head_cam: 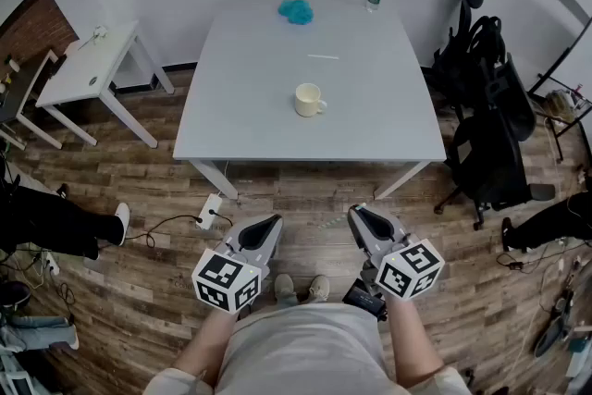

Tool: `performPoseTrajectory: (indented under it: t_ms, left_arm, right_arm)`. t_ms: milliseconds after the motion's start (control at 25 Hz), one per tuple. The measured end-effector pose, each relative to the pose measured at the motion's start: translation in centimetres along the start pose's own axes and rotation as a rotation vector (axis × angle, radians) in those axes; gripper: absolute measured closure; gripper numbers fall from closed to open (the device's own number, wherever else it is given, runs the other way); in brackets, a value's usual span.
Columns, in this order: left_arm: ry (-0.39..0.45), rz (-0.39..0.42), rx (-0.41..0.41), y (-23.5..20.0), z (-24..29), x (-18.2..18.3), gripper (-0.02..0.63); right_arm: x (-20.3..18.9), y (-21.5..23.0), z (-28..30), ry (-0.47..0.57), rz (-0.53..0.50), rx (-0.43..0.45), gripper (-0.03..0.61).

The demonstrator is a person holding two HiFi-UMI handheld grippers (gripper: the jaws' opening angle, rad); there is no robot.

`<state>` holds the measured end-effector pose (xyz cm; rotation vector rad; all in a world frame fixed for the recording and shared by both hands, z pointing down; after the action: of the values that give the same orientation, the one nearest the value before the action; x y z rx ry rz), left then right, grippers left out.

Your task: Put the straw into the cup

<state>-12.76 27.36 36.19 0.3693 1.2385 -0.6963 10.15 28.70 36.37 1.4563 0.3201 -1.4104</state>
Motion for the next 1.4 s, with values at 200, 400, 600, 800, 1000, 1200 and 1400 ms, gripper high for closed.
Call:
performPoseTrajectory:
  t_ms: [200,400,600,800,1000,1200,1400]
  left_arm:
    - [0.004,0.004,0.003,0.2,0.2,0.5,0.600]
    - [0.000,0.007,0.005,0.2,0.0,0.3,0.599]
    - [0.001,0.007,0.004,-0.3,-0.1,0.5,0.600]
    - [0.009,0.006,-0.001,-0.8,-0.4,0.5,0.600]
    - [0.010,0.006,-0.018,-1.6,-1.0,0.3,0.600]
    - [-0.010,0.011,-0.039,-3.0,-1.9,-0.3,0.598]
    - [-0.004,0.018,-0.055,-4.0,-2.6,-0.5,0.599]
  right_arm:
    - [0.3,-0.2,-0.1,0.003,-0.007,0.015,0.552]
    - [0.1,-0.6,0.3,-0.003,-0.016,0.022,0.552]
    - [0.2,-0.5,0.5,0.005,-0.015,0.019,0.552]
    - [0.6,-0.9,0.6,0.042,0.012,0.018,0.551]
    - [0.4,-1.7,1.2,0.040,0.017,-0.001,0.551]
    - [-0.1,-2.8,2.1,0.050,0.020,-0.020,0.551]
    - [-0.7,-3.6,2.5,0.059,0.022,-0.042,0.551]
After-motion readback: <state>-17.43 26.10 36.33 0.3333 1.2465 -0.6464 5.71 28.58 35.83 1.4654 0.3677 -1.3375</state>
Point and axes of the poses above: the fingertips, and each gripper's own axes: z forward along the fingers, y to its right, x out of its top, the point moved 7 cm from there along -z, backward along the fingers, and after that the axes turned 8 degrees about z, right-handed, at the moved point
